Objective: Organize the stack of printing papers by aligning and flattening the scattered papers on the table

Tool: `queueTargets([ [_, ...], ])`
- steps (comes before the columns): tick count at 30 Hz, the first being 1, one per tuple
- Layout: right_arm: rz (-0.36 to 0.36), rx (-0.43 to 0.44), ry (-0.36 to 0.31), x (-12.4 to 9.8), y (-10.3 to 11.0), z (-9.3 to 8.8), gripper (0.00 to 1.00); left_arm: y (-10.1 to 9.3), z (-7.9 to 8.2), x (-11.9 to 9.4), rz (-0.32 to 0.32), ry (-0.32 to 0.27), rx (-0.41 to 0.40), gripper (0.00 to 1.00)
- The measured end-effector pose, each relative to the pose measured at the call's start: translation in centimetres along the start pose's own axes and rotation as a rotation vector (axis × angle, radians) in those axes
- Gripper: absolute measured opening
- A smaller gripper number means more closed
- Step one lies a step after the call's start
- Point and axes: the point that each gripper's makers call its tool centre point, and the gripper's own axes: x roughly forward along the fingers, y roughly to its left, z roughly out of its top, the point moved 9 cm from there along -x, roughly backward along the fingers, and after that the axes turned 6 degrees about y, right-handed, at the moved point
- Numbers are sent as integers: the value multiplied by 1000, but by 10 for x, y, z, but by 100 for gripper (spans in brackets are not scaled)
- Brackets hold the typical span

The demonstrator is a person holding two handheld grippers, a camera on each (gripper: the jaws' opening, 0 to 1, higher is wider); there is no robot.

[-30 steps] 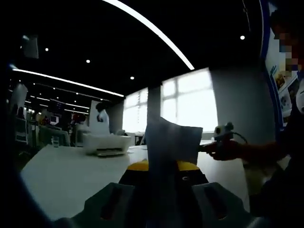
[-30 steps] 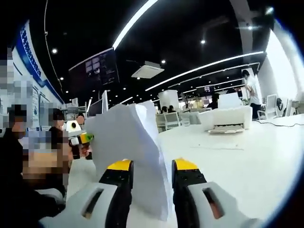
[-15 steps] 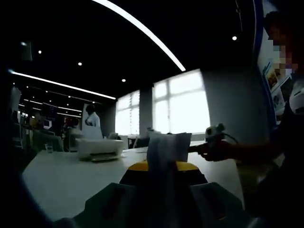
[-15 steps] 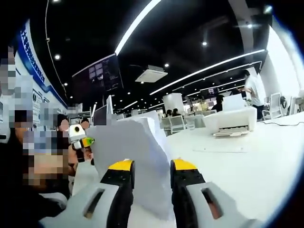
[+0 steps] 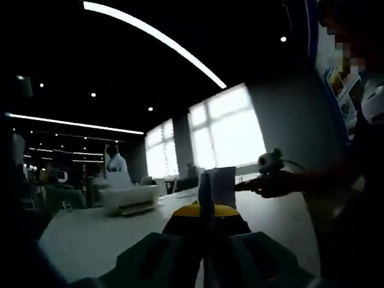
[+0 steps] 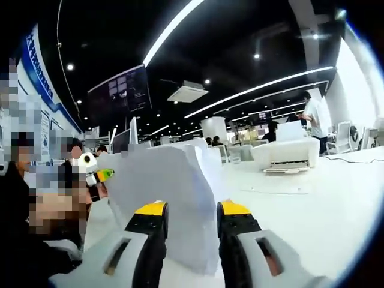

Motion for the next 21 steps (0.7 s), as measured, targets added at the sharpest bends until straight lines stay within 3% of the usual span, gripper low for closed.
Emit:
queueTargets([
  [4, -57, -135, 13, -7, 11, 17, 44, -7, 16, 3, 15, 46, 123, 5],
  [8, -75, -319, 54, -6, 19, 45, 48, -9, 29, 9, -2, 70, 167, 5],
  [12, -35, -413, 113, 3, 28, 65, 49, -10, 43, 16, -19, 91, 218, 5],
  [16, 0, -612, 181, 10, 41, 88, 48, -14, 60, 22, -45, 143, 343, 5],
  [18, 30, -686, 237, 18, 49, 98, 48, -17, 68, 26, -59, 154, 361, 5],
  [21, 116, -713, 305, 29, 62, 103, 49, -24, 78, 34, -95, 193, 438, 5],
])
